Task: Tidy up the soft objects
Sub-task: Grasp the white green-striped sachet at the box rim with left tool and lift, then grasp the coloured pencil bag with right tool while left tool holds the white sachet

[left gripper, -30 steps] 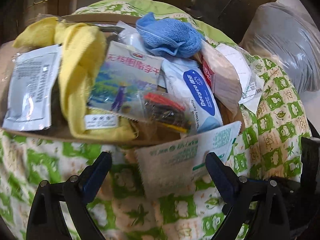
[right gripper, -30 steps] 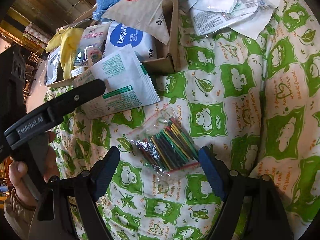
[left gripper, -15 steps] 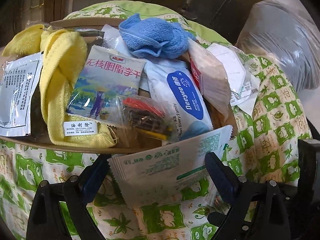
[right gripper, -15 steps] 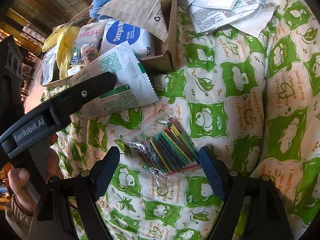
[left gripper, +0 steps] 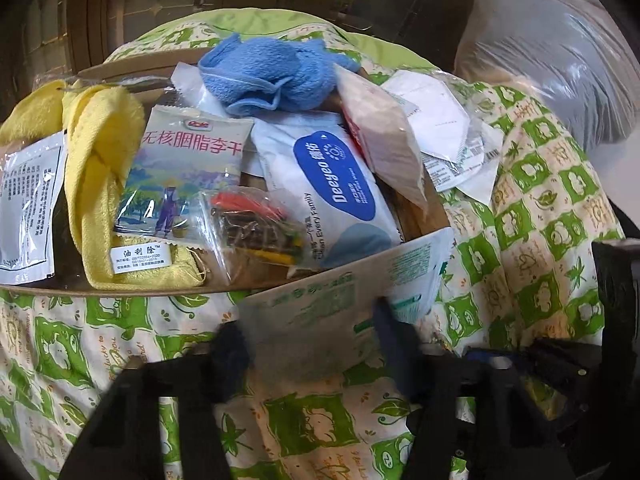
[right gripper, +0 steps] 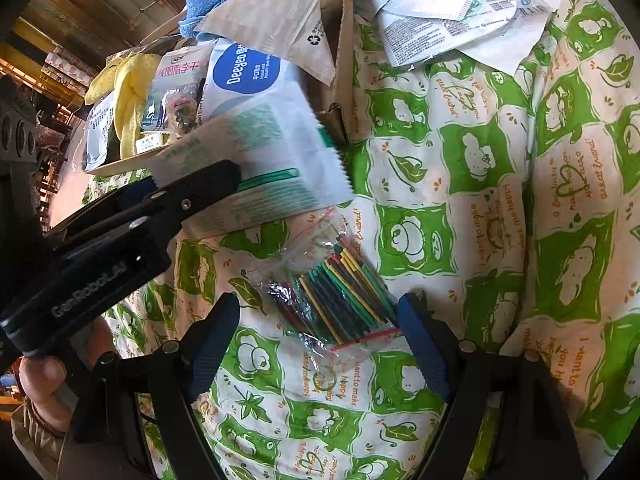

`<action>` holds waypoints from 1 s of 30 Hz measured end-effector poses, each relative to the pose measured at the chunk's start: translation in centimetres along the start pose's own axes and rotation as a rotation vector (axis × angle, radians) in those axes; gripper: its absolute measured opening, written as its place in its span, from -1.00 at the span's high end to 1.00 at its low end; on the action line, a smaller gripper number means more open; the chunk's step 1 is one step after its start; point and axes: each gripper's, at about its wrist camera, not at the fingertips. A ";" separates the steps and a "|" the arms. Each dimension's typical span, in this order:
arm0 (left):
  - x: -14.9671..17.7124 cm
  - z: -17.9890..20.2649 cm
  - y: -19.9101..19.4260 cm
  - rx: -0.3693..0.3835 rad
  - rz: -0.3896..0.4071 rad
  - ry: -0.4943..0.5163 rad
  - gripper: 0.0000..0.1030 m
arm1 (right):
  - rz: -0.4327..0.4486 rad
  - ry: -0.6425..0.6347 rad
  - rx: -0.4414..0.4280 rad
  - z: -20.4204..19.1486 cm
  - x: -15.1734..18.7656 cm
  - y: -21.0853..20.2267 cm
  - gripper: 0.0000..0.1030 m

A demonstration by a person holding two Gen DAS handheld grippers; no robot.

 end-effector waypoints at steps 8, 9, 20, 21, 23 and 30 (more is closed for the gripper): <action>0.9 0.2 -1.8 0.032 0.015 -0.008 0.73 | 0.004 0.004 -0.006 0.1 0.1 0.0 -0.56; 1.1 0.2 -2.1 0.031 0.016 -0.005 0.73 | 0.004 0.004 -0.005 0.1 0.1 0.1 -0.56; 2.5 -1.0 -4.4 0.005 0.039 -0.028 0.73 | 0.003 0.001 -0.007 0.3 0.1 -0.5 -0.57; 2.8 -1.6 -5.0 0.000 0.045 -0.050 0.73 | 0.003 0.001 -0.007 0.2 0.1 -0.5 -0.56; 3.6 -2.9 -6.0 -0.003 0.055 -0.088 0.73 | 0.003 0.002 -0.008 0.3 0.1 -0.5 -0.57; 8.1 -6.9 -9.1 -0.011 0.076 -0.251 0.69 | 0.004 0.005 -0.004 0.2 0.0 -0.4 -0.57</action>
Point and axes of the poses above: each gripper's, at about its wrist camera, not at the fingertips, and y roughly the way its jaws point, z to its right, x to its underside, and after that the axes turned 11 degrees about x, right-handed
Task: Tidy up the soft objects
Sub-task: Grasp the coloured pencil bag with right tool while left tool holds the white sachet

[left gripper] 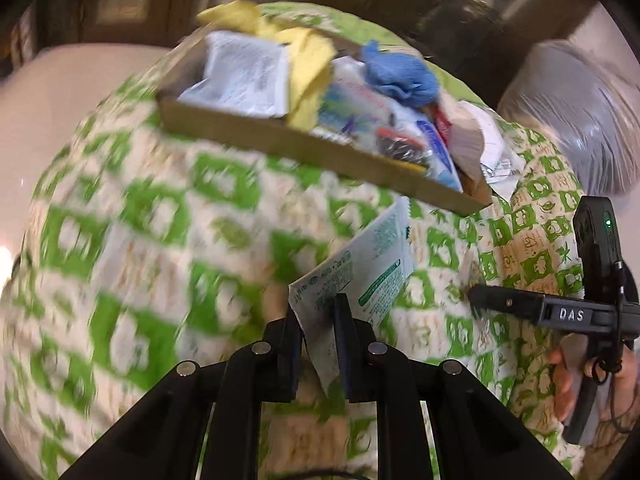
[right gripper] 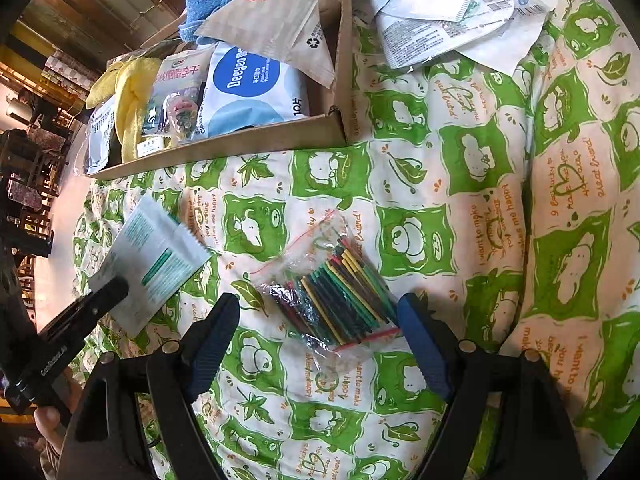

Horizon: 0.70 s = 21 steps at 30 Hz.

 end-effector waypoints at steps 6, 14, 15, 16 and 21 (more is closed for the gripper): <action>0.8 1.6 0.0 -0.071 0.009 0.089 -0.32 | -0.014 -0.036 0.040 -0.9 0.0 1.2 -0.57; 0.7 1.6 0.5 -0.074 0.007 0.080 -0.32 | -0.001 -0.059 0.020 -1.8 0.1 0.9 0.44; 0.7 1.7 -0.3 -0.084 0.041 0.083 -0.32 | 0.004 -0.064 0.018 -2.1 0.1 0.8 0.46; 0.7 1.8 -1.0 -0.090 0.062 0.085 -0.32 | 0.008 -0.068 0.020 -2.3 0.2 0.7 0.49; 0.5 4.0 -1.5 -0.170 0.041 0.244 -0.56 | 0.010 -0.066 0.016 -3.3 0.1 0.7 0.52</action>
Point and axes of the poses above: each gripper's, at about its wrist camera, not at the fingertips, and y roughly the way its jaws point, z to its right, x to its underside, and after that the axes turned 11 degrees about x, right-handed
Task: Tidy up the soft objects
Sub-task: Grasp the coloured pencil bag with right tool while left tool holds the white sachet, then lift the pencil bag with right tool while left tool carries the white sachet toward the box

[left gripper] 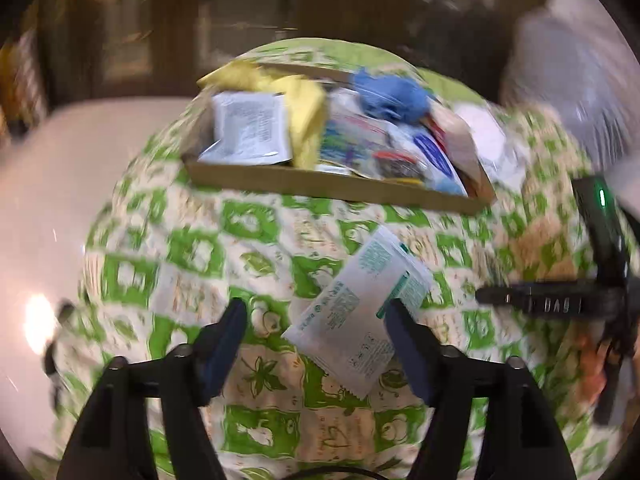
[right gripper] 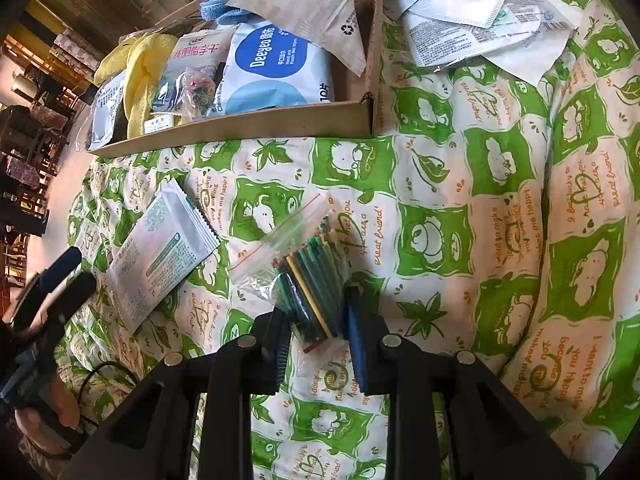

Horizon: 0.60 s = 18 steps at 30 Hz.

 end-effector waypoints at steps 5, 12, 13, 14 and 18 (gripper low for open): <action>-0.9 3.8 3.3 -0.031 -0.176 0.275 -0.56 | -0.010 0.028 -0.029 1.3 0.3 0.0 0.52; -1.2 5.2 7.3 -0.064 -0.324 0.447 -0.57 | -0.021 0.041 -0.039 2.3 0.2 0.1 0.51; -1.3 5.1 7.9 -0.071 -0.339 0.450 -0.59 | -0.021 0.041 -0.039 2.4 0.2 0.0 0.51; -1.4 4.8 8.4 -0.073 -0.353 0.446 -0.62 | -0.020 0.040 -0.039 2.4 0.2 0.0 0.51; -2.3 3.7 9.2 -0.029 -0.347 0.385 -0.66 | -0.020 0.039 -0.037 2.2 0.2 0.1 0.51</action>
Point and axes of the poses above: each gripper's, at about its wrist camera, not at the fingertips, and y roughly the way its jaws point, z to its right, x to its underside, and after that the axes turned 11 degrees about x, right-handed
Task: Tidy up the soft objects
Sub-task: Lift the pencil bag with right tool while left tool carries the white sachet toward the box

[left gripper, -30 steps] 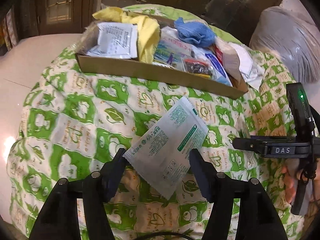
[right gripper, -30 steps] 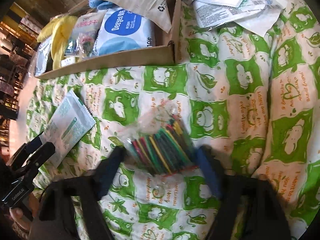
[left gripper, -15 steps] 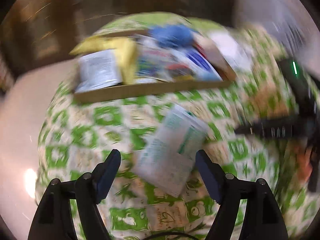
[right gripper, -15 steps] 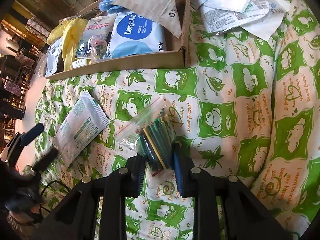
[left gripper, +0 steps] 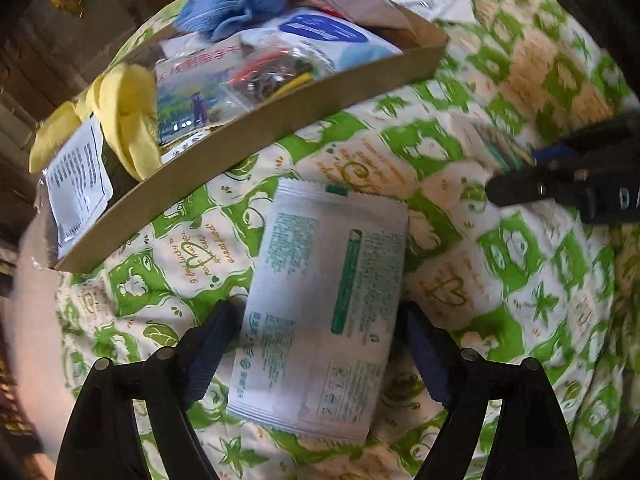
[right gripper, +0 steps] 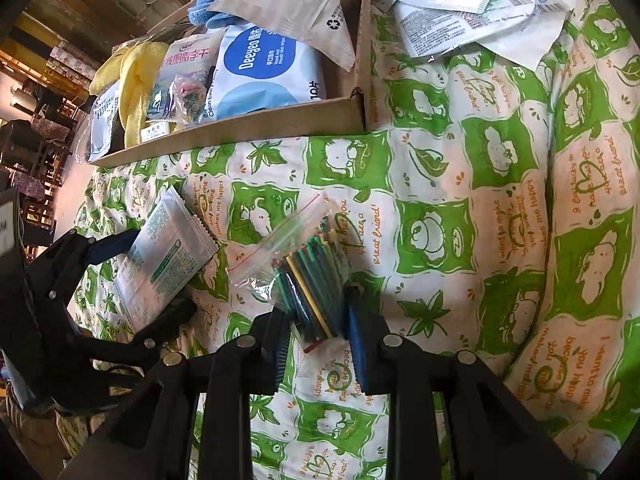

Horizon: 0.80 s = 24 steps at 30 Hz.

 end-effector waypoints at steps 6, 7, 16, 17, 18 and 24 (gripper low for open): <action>1.6 -2.7 -1.6 0.062 0.093 -0.154 0.19 | 0.027 -0.006 -0.013 -0.5 0.1 -0.6 0.53; 2.2 -3.1 -2.0 0.079 0.112 -0.191 0.40 | 0.032 -0.006 -0.016 -0.4 0.1 -0.8 0.54; 8.1 -4.4 -5.1 0.204 0.263 -0.440 0.52 | 0.056 -0.016 -0.030 -0.5 0.4 -1.5 0.55; 8.5 -4.3 -5.4 0.209 0.275 -0.451 0.52 | 0.060 -0.016 -0.032 -0.5 0.4 -1.6 0.55; 8.8 -4.3 -5.7 0.212 0.286 -0.461 0.52 | 0.064 -0.016 -0.035 -0.6 0.4 -1.7 0.55; 11.8 -3.9 -7.7 0.219 0.344 -0.538 0.52 | 0.084 -0.019 -0.036 -0.5 0.7 -2.1 0.55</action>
Point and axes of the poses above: each gripper's, at about its wrist camera, not at the fingertips, and y roughly the way its jaws point, z to its right, x to its underside, and after that the axes turned 11 degrees about x, right-handed
